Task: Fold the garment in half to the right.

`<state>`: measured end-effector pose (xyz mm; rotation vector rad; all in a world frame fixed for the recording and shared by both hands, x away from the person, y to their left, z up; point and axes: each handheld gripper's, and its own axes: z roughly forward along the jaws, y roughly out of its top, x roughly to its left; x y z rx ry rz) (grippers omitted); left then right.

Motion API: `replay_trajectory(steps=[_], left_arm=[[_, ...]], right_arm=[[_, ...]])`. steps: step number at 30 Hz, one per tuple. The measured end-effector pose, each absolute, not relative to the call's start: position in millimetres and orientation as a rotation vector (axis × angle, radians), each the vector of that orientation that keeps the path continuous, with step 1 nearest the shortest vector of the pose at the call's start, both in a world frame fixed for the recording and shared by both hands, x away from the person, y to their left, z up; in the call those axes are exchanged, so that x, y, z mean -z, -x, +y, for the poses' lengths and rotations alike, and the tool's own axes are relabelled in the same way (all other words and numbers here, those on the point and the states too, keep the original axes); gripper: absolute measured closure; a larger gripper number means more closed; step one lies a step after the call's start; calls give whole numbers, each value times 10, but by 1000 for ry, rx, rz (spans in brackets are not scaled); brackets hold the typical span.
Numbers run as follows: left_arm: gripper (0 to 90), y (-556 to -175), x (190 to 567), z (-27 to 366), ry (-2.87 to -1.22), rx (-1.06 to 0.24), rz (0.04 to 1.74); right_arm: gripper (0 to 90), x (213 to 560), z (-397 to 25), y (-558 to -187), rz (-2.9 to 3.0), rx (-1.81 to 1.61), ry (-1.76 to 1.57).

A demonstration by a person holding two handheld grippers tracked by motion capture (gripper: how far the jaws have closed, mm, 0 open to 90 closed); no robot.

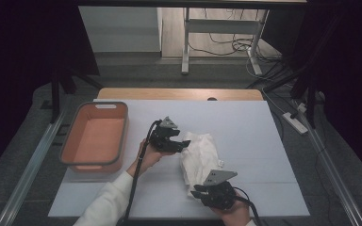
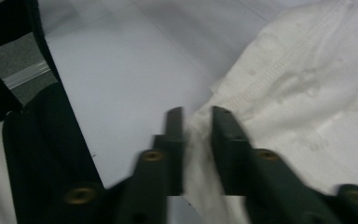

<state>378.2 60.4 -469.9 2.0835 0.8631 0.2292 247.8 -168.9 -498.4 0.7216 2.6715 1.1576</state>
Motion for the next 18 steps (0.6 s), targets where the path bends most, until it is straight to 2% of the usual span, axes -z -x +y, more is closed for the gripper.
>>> replay_trajectory(steps=[4, 8, 11, 15, 17, 18], left_arm=[[356, -3778, 4691, 607, -2082, -232, 859], [362, -3779, 4690, 609, -2077, -232, 854], [403, -3774, 4687, 603, -2071, -229, 847], [519, -3777, 4698, 583, -2078, -224, 826], [601, -3790, 4717, 562, -2086, -216, 819], [653, -3796, 4724, 553, -2091, -214, 816]], right_arm=[[469, 4921, -1792, -2456, 2597, -1199, -760], [378, 4804, -2029, -2467, 2482, -1350, -868], [370, 4779, -2180, -2518, 2449, -1383, -931], [371, 4794, -2239, -2564, 2432, -1362, -953], [419, 4812, -2222, -2580, 2443, -1332, -945], [496, 4825, -2209, -2587, 2462, -1331, -940]])
